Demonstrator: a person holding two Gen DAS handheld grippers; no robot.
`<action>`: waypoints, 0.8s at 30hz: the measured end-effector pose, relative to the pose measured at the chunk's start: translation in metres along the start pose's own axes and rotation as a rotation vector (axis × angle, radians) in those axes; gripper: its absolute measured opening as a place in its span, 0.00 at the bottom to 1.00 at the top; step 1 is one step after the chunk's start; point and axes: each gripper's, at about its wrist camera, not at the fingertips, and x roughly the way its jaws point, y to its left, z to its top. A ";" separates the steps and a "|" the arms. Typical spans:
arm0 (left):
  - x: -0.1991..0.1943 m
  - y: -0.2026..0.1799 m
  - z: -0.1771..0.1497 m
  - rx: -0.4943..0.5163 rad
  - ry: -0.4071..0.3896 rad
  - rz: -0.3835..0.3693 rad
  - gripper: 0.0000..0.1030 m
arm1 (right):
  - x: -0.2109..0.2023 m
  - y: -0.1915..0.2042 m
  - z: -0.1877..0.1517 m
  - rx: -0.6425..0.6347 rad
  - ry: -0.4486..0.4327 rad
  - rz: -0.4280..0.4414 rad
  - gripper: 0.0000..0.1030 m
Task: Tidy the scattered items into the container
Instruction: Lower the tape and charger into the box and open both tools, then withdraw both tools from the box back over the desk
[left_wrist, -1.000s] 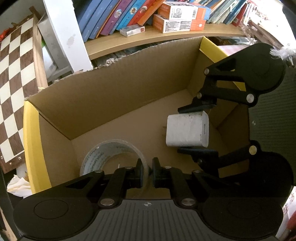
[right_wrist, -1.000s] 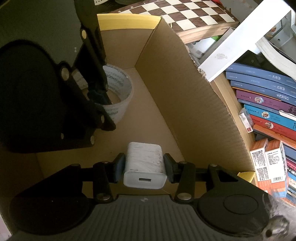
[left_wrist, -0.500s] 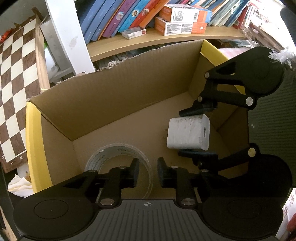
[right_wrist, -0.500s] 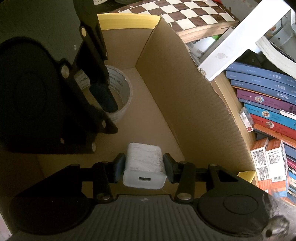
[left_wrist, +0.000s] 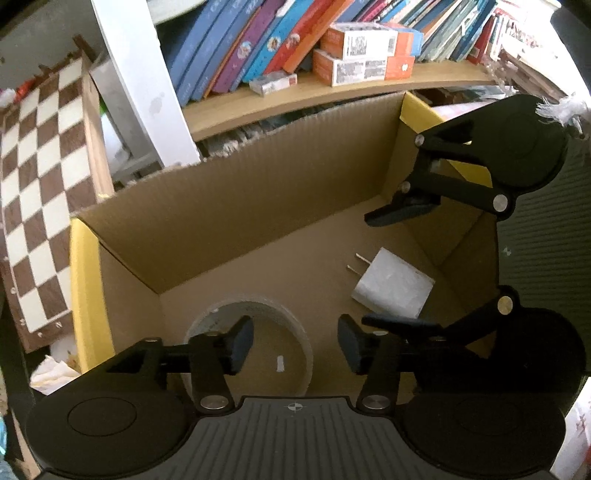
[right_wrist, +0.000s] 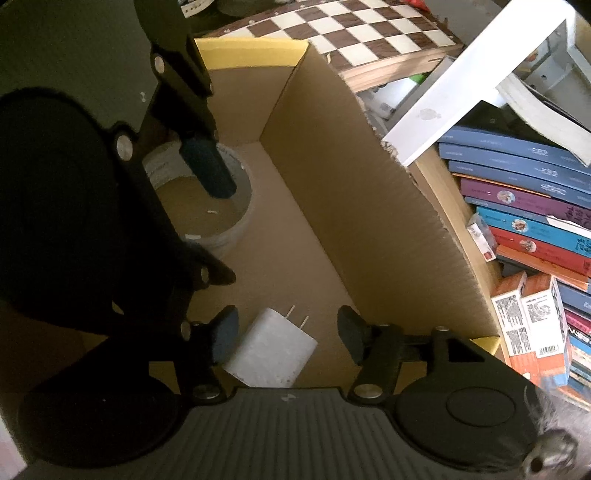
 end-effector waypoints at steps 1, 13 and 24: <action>-0.001 -0.001 -0.001 0.000 -0.007 0.007 0.52 | -0.003 0.001 -0.001 0.000 -0.005 -0.008 0.58; -0.049 -0.012 -0.010 -0.004 -0.128 0.055 0.60 | -0.047 -0.001 -0.007 0.063 -0.084 -0.058 0.63; -0.095 -0.029 -0.033 -0.029 -0.225 0.069 0.65 | -0.097 0.015 -0.028 0.136 -0.158 -0.122 0.66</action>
